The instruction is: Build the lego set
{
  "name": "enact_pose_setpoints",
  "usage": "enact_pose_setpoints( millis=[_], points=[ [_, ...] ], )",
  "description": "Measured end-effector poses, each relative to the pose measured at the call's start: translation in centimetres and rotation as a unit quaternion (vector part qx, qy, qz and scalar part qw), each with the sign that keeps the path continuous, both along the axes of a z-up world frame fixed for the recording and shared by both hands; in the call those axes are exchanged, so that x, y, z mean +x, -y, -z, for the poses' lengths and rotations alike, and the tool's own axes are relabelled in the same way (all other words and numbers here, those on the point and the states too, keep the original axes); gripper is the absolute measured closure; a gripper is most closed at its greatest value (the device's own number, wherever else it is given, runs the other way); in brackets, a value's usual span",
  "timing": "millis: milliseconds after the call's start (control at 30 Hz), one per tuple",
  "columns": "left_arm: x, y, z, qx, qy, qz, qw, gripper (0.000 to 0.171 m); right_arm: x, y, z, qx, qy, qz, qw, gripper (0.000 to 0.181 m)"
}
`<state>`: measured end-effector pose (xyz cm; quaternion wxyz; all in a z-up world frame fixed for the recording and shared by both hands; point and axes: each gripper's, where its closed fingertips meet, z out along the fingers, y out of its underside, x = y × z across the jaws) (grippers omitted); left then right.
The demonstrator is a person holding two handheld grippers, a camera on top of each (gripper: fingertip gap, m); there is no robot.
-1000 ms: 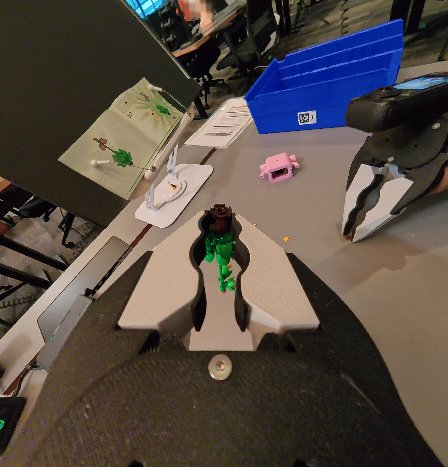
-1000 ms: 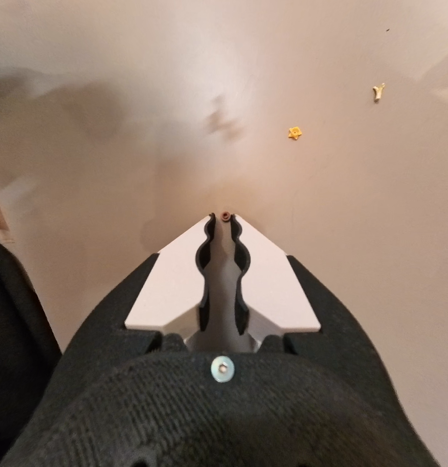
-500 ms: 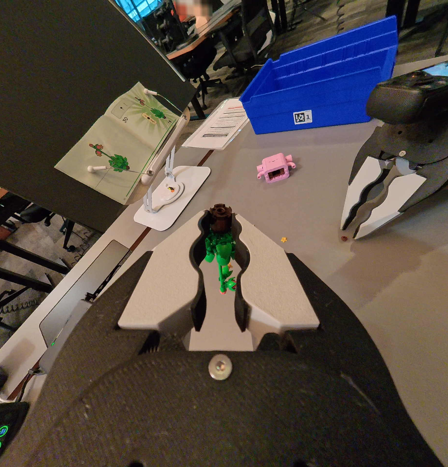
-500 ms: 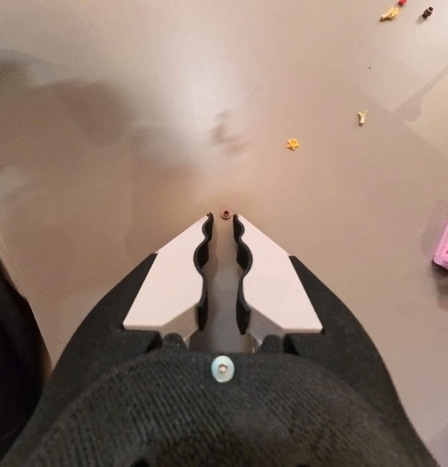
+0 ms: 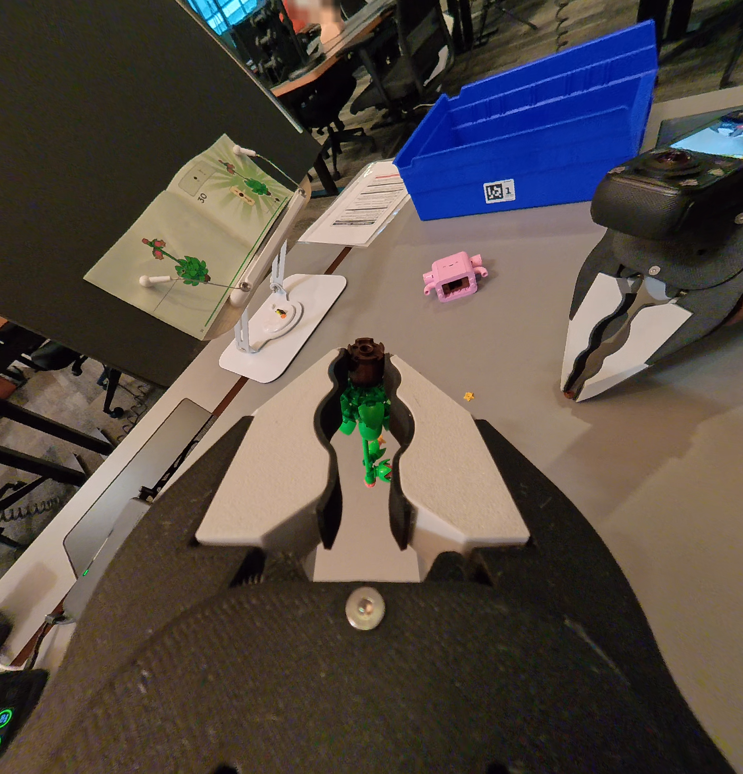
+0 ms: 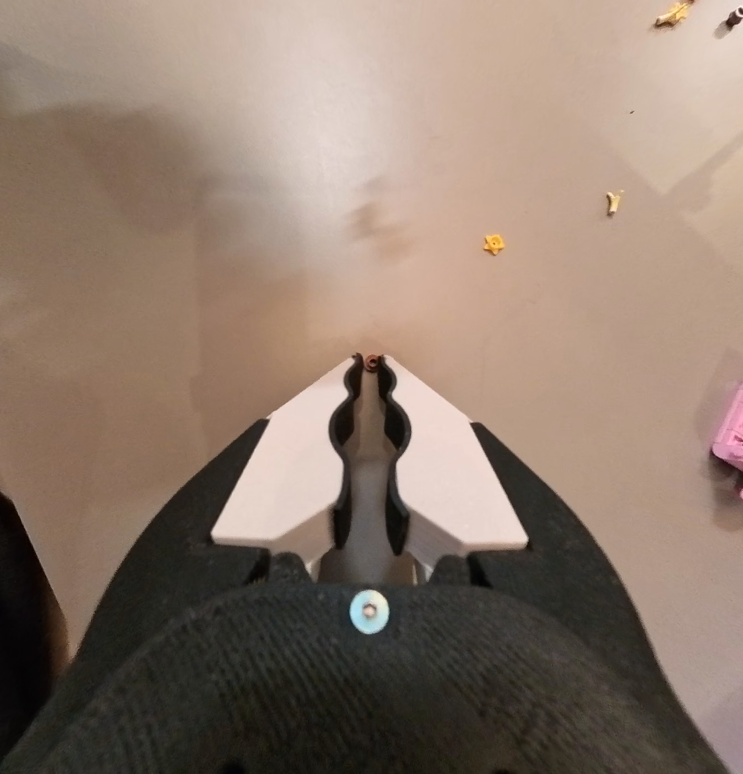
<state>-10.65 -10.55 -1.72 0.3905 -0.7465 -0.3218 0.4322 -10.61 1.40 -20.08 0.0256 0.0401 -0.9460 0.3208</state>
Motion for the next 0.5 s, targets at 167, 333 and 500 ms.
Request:
enact_pose_setpoints(
  millis=[167,333,500],
  points=[
    [-0.07,-0.18,0.20,-0.001,0.002,0.003,1.000,0.158,-0.09,0.05,0.00,0.000,0.002,0.001,1.000,0.176],
    [-0.11,-0.18,0.29,-0.001,0.004,0.003,1.000,0.157,-0.19,0.05,-0.23,-0.004,0.001,0.001,1.000,0.173],
    [-0.14,-0.12,0.42,0.000,0.006,0.003,1.000,0.157,-0.09,0.06,-0.54,-0.016,0.011,0.000,1.000,0.171]
  ],
)
